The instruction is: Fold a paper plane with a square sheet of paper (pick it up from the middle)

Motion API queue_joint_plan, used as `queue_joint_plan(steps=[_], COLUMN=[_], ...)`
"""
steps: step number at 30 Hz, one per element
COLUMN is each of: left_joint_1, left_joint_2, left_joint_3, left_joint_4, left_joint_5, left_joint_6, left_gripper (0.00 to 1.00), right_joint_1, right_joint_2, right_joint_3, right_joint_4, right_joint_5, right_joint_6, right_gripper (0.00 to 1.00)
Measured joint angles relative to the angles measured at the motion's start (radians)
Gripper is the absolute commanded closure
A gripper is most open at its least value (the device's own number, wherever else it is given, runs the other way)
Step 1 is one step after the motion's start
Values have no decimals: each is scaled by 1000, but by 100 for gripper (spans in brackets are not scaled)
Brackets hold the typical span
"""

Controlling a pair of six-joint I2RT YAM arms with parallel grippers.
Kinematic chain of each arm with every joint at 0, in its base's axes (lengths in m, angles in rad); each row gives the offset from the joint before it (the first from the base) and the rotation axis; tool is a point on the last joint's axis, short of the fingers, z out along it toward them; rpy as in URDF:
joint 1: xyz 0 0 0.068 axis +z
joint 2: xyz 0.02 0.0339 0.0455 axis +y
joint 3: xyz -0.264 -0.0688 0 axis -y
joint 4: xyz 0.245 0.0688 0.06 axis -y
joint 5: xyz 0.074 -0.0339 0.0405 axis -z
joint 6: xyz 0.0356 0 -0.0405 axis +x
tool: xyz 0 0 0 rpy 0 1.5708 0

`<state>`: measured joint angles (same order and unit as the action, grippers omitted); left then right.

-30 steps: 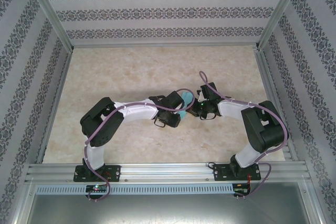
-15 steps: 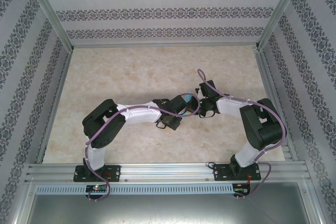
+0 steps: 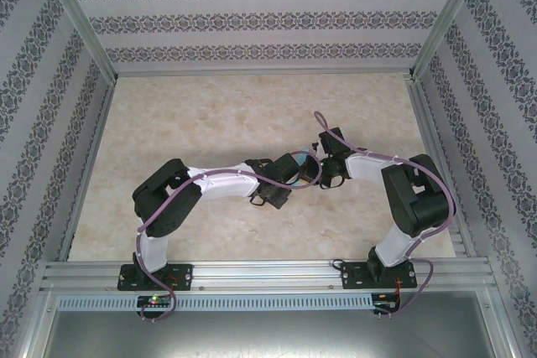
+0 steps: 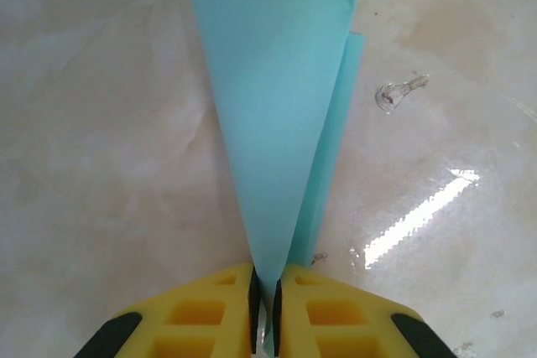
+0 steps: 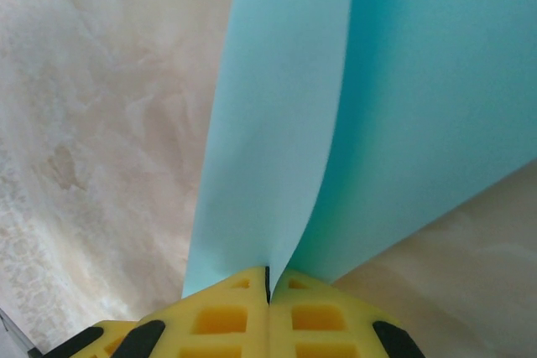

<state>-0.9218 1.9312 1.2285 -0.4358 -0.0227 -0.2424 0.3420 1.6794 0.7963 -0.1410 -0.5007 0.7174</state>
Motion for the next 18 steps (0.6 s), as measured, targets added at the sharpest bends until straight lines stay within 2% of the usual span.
queue_joint_plan(steps=[18], left_joint_1=[-1], left_joint_2=[1], left_joint_3=[1], left_joint_4=[2], left_joint_5=[-31], left_joint_6=[56], left_gripper=[83], right_joint_1=[-6], right_joint_2=[40], right_joint_3=[48], right_joint_4=[-83], right_joint_5=[11], right_joint_6=[-57], right_gripper=[100])
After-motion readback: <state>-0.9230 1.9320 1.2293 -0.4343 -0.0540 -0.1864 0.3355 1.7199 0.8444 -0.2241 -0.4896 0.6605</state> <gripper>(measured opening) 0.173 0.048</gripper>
